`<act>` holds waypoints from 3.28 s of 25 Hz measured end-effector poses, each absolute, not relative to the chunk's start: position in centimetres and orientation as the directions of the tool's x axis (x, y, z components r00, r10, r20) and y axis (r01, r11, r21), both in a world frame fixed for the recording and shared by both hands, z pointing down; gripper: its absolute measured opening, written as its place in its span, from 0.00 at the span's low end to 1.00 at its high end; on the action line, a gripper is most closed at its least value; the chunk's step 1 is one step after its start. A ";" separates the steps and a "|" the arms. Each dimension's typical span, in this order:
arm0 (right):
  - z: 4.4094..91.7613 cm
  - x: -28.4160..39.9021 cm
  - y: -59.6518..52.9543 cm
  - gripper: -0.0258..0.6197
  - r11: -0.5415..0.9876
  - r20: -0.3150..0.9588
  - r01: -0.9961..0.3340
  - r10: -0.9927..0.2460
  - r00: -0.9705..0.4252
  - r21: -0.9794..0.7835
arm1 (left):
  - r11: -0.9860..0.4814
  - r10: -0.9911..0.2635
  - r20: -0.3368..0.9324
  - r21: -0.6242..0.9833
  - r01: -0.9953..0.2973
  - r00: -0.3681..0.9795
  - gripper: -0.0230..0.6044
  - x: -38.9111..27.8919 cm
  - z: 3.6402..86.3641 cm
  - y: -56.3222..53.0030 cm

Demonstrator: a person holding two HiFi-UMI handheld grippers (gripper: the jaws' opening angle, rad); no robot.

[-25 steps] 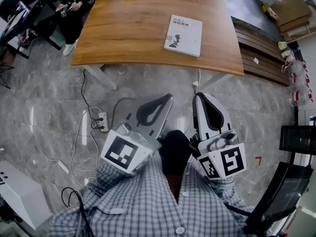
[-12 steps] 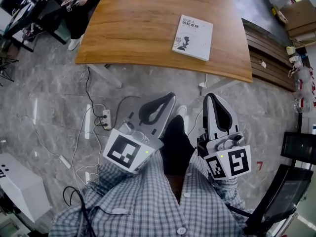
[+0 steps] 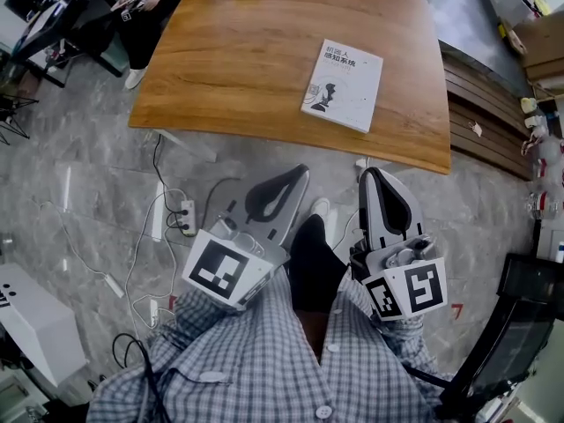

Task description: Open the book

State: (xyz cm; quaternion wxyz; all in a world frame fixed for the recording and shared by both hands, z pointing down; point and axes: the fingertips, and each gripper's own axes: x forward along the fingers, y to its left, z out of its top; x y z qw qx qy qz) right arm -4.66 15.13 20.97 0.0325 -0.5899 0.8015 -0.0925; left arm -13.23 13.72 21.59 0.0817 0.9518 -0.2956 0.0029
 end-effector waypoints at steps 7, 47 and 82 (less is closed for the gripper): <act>19.6 -0.1 9.2 0.07 0.294 0.056 -0.939 -0.950 -0.308 -0.181 | -0.789 -0.592 0.067 0.154 -0.595 0.803 0.04 -9.5 20.3 7.8; 25.3 10.9 -2.5 0.07 0.374 0.160 -0.900 -0.897 -0.412 -0.224 | -0.686 -0.705 0.138 0.116 -0.718 0.696 0.04 0.9 23.7 -4.4; 49.2 11.4 -8.8 0.18 0.153 0.708 -0.927 -0.606 -0.362 -0.343 | -0.615 -0.537 0.470 0.350 -0.706 0.701 0.04 0.2 45.9 -10.9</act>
